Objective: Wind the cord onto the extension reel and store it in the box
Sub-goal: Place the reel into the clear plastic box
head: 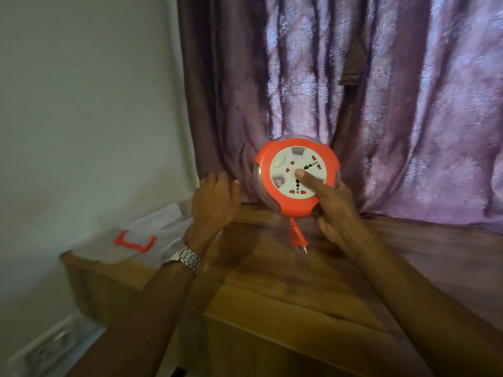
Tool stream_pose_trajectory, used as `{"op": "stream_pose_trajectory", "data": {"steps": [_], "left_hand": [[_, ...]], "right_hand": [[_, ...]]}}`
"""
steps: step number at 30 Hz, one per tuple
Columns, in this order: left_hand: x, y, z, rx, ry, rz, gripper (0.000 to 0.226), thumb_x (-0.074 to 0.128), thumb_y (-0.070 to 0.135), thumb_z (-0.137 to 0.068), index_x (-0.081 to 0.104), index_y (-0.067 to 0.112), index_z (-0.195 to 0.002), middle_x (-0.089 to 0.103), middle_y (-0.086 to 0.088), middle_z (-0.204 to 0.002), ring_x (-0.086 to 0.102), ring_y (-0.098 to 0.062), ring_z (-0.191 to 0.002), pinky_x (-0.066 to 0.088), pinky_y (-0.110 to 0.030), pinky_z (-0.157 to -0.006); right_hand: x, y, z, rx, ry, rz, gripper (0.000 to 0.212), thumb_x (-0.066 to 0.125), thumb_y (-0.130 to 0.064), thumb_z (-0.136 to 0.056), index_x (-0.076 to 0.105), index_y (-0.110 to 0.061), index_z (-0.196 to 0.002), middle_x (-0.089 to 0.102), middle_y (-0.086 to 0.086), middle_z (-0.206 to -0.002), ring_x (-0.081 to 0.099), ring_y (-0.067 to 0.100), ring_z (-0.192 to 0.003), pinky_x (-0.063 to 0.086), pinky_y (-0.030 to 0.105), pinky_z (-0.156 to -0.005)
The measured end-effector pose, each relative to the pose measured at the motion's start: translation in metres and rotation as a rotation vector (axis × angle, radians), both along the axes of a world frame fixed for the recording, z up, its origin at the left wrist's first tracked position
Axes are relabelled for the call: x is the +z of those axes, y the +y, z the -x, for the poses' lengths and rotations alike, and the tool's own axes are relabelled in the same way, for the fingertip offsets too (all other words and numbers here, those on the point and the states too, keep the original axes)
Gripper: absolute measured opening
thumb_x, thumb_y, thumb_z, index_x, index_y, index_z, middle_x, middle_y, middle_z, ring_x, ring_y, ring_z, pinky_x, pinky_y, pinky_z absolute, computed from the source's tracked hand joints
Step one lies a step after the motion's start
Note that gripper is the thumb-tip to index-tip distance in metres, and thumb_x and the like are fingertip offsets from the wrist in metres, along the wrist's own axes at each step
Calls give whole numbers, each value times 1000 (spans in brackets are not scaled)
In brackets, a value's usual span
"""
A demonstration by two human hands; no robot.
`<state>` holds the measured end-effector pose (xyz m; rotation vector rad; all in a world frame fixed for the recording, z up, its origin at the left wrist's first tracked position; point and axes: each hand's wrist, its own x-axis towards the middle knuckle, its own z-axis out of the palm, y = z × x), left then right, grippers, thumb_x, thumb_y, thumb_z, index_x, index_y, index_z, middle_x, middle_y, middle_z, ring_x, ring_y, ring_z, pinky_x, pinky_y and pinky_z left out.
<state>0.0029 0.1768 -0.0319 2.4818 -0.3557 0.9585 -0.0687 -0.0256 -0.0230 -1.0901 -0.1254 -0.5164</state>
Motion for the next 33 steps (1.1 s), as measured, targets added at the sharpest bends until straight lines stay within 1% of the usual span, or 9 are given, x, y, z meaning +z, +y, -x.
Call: {"op": "stream_pose_trajectory", "data": {"steps": [5,9,13,18,21,24,28,30,33], "left_hand": [[-19,49,-11,292,129,-339,45,53,41,-103,57,4,-129,63,-21,-127,61,-40,-118,49,-44,-95],[-35,69,-18,304,86,-454,27,55,33,-103,71,12,-109,75,-10,-108,74,-31,-99,53,-36,-81],[-34,68,-23,268,72,-542,26,55,33,-104,70,14,-115,73,-7,-114,73,-29,-105,56,-38,-89],[-28,61,-25,-29,87,-551,32,58,44,-102,72,15,-98,75,-6,-94,71,-27,-91,54,-37,-77],[-25,48,-23,-283,126,-531,33,64,46,-100,75,16,-95,77,-1,-86,69,-19,-85,56,-39,-82],[-22,22,-19,-475,165,-511,30,69,46,-96,74,18,-88,76,5,-79,62,-9,-70,52,-31,-75],[-15,-23,-7,-734,252,-478,25,74,42,-93,63,38,-71,70,14,-69,64,-7,-61,51,-24,-67],[-17,-44,-4,-819,285,-443,19,76,40,-92,69,37,-74,70,15,-69,68,-10,-63,54,-25,-65],[-18,-80,0,-968,385,-388,9,79,39,-90,80,31,-88,79,5,-80,74,-18,-68,62,-38,-69]], "right_hand": [[0,31,-15,90,0,8,52,84,-9,-69,66,-11,-117,74,9,-104,72,27,-94,59,50,-73],[-3,57,-32,154,25,-4,52,86,-12,-66,67,-12,-115,74,11,-104,71,29,-96,55,59,-82],[-5,78,-42,182,43,-27,55,85,-9,-68,65,-9,-118,73,13,-106,71,29,-97,54,58,-84],[1,72,-43,215,40,-26,53,83,-8,-70,65,-8,-120,72,15,-109,70,29,-100,56,54,-83],[8,54,-39,218,19,-22,49,80,-7,-74,65,-7,-120,72,15,-110,69,29,-101,58,49,-80],[17,27,-31,168,9,17,50,80,-9,-75,64,-9,-122,71,15,-112,69,29,-102,58,49,-78],[29,-15,-11,103,11,51,49,78,-9,-76,63,-10,-123,71,14,-111,69,29,-102,58,48,-79],[34,-35,2,66,27,83,46,78,-10,-76,65,-8,-120,72,13,-109,70,28,-99,59,45,-77],[39,-68,21,-7,57,150,43,80,-14,-74,68,-9,-114,74,13,-105,71,27,-95,59,44,-72]]}}
